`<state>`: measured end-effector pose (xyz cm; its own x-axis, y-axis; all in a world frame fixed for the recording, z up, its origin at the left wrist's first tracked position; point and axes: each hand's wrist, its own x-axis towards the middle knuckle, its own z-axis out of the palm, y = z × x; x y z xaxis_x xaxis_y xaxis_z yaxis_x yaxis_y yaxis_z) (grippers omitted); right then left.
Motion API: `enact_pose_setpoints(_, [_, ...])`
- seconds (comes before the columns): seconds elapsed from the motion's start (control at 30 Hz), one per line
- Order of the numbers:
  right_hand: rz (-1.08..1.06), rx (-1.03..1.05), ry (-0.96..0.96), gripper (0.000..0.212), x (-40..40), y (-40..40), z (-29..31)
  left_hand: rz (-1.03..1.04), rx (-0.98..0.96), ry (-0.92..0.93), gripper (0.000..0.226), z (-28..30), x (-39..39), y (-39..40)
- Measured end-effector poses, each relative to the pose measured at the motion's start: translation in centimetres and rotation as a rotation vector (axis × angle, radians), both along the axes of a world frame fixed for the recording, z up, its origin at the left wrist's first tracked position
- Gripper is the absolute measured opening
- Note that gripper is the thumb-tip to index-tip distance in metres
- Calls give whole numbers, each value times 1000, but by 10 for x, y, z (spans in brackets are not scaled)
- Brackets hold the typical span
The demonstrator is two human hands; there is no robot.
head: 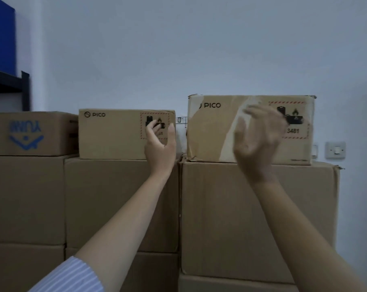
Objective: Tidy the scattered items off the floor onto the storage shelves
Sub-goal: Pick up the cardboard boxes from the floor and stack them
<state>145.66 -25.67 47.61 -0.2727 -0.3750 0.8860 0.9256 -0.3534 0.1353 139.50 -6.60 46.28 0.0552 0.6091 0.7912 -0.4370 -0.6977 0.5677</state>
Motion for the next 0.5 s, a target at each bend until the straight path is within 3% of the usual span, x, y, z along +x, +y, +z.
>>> enact_pose_setpoints(0.1, [322, -413, 161, 17, -52, 61, -4, 112, 26, 163, 63, -16, -7, 43])
enact_pose_setpoints(0.23, [629, -756, 749, 63, -84, 133, -9, 238, -27, 313, 87, -36, -26, 98])
enact_pose_setpoints(0.4, [531, -566, 1042, 102, -54, 202, -15, 330, -121, 481, 123, -52, -51, 173])
enact_pose_setpoints(0.5, [341, -542, 1147, 117, -32, 222, -21, 407, -114, 637, 136, -58, -64, 205])
